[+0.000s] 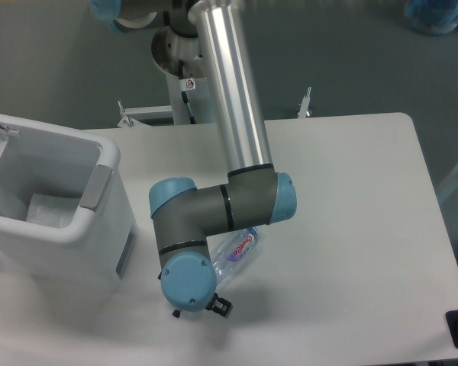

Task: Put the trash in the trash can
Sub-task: 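Close the gripper around the bottle's cap end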

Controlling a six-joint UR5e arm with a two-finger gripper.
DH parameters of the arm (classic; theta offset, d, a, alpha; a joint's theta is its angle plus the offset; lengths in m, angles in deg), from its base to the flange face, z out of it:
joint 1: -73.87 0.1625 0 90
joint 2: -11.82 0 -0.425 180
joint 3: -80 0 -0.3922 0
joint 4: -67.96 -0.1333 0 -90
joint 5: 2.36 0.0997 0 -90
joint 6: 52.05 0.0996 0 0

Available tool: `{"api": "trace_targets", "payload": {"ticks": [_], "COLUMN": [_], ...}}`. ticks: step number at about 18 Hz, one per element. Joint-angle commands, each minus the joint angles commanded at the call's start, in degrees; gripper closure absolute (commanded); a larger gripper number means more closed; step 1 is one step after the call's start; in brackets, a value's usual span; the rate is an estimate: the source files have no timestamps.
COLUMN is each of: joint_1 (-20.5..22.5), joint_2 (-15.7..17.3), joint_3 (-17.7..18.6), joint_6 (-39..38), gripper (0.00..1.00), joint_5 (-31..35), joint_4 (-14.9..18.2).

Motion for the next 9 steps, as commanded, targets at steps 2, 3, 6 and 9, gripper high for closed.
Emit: {"api": "trace_targets", "payload": {"ticks": [2,3,6,9], "joint_1": [-0.1,-0.1,-0.1,-0.1], "joint_2": [0.0,0.0,0.2,0.5], "joint_3": [0.0,0.0,-0.1,-0.2], "joint_6": [0.0,0.0,0.0,0.1], "gripper": [0.01,0.04,0.25,0.42], "joint_5": [1.0,1.0,0.8,0.3], "joint_4": [0.1,0.1,0.2,0.1]}}
